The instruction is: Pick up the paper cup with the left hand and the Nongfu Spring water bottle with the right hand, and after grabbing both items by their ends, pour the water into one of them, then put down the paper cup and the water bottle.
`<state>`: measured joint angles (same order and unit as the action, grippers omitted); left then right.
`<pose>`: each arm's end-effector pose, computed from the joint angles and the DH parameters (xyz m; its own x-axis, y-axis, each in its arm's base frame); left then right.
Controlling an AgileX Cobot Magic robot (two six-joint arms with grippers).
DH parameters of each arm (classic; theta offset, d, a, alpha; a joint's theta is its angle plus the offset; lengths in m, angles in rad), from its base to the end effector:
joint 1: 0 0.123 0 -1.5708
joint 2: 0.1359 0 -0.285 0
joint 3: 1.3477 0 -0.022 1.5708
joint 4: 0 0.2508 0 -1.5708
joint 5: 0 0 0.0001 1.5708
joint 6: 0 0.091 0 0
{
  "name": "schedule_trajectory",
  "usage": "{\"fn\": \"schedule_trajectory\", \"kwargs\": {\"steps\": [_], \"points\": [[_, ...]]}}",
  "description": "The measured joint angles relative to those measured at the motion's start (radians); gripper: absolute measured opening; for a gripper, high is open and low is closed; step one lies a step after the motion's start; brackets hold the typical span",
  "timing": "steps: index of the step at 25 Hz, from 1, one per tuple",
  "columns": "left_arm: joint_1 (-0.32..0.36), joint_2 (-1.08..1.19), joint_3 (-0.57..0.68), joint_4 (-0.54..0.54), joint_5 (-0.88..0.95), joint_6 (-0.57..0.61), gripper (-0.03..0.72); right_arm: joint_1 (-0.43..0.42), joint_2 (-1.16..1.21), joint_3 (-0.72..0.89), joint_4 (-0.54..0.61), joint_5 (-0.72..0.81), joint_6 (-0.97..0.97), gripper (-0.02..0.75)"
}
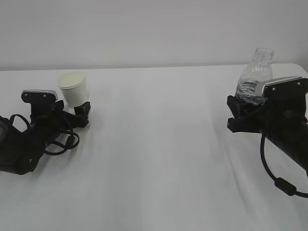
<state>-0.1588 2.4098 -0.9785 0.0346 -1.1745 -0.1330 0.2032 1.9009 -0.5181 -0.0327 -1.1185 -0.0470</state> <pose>0.3978 -0.0666 0.0280 -0.1883 -0.0907 -0.9779 0.1678 0.9781 -0.1230 0.3000 0.0646 0.1261 -0.1583 -0.0951 -0.9828 -0.2402 0.9692 -0.0551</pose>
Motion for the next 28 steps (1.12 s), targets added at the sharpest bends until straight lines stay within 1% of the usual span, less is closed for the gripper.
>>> {"fn": "schedule_trajectory", "kwargs": {"steps": [10,19,28], "points": [[0.035,0.028,-0.083,0.073,0.014,0.002,0.680,0.000,0.000,0.000,0.000,0.000,0.002,0.426],[0.035,0.052,-0.168,0.089,0.018,0.002,0.680,0.000,0.000,0.000,0.000,0.000,0.002,0.426],[0.035,0.102,-0.222,0.089,0.013,0.004,0.669,0.000,0.000,0.000,0.000,0.000,0.002,0.426]]}}
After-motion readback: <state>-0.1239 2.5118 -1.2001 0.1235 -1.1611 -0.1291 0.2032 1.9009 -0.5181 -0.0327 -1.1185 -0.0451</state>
